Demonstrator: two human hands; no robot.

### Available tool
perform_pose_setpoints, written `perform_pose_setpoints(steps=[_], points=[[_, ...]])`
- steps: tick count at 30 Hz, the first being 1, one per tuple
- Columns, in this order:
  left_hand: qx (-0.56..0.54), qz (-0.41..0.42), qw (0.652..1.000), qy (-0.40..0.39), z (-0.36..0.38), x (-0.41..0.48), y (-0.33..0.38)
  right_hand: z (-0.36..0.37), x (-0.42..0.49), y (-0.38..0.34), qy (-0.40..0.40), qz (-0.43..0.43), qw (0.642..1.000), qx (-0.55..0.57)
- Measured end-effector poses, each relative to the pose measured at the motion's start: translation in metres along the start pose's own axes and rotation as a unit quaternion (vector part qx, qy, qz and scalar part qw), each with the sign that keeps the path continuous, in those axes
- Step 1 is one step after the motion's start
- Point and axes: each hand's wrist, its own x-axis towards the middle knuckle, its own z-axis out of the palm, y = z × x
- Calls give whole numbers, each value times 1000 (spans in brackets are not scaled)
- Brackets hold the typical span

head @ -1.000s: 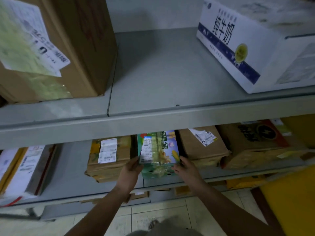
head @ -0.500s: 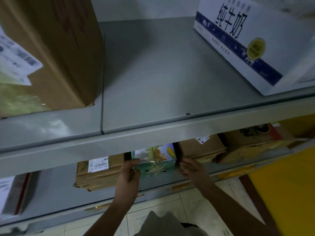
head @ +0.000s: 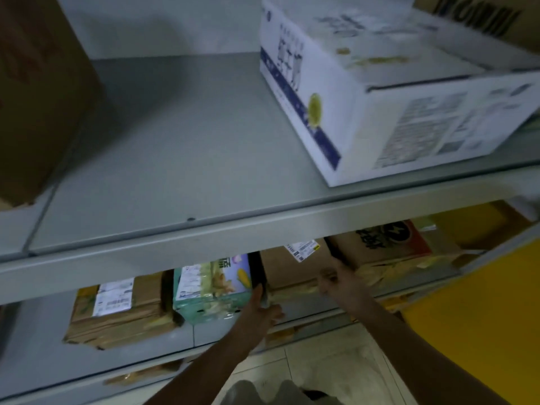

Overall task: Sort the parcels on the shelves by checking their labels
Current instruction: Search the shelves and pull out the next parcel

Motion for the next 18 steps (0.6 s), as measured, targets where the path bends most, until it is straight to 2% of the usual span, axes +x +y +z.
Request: perform_pose_setpoints(steps=[3, 7, 9, 12, 15, 18], points=[[-53, -7, 998, 32, 22, -1, 4, -9, -9, -14, -10, -6, 1000, 20], [-114, -55, 989, 72, 23, -20, -12, -19, -38, 9, -16, 9, 998, 62], [-89, -77, 987, 112, 21, -33, -29, -20, -61, 26, -27, 2, 998, 49], [-30, -104, 981, 160, 27, -48, -48, -13, -79, 46, -30, 35, 998, 30], [71, -105, 978, 168, 35, -45, -55, -10, -71, 49, -14, 60, 994, -92], [166, -89, 970, 154, 41, -38, -50, -10, -59, 46, -25, 40, 972, -229]])
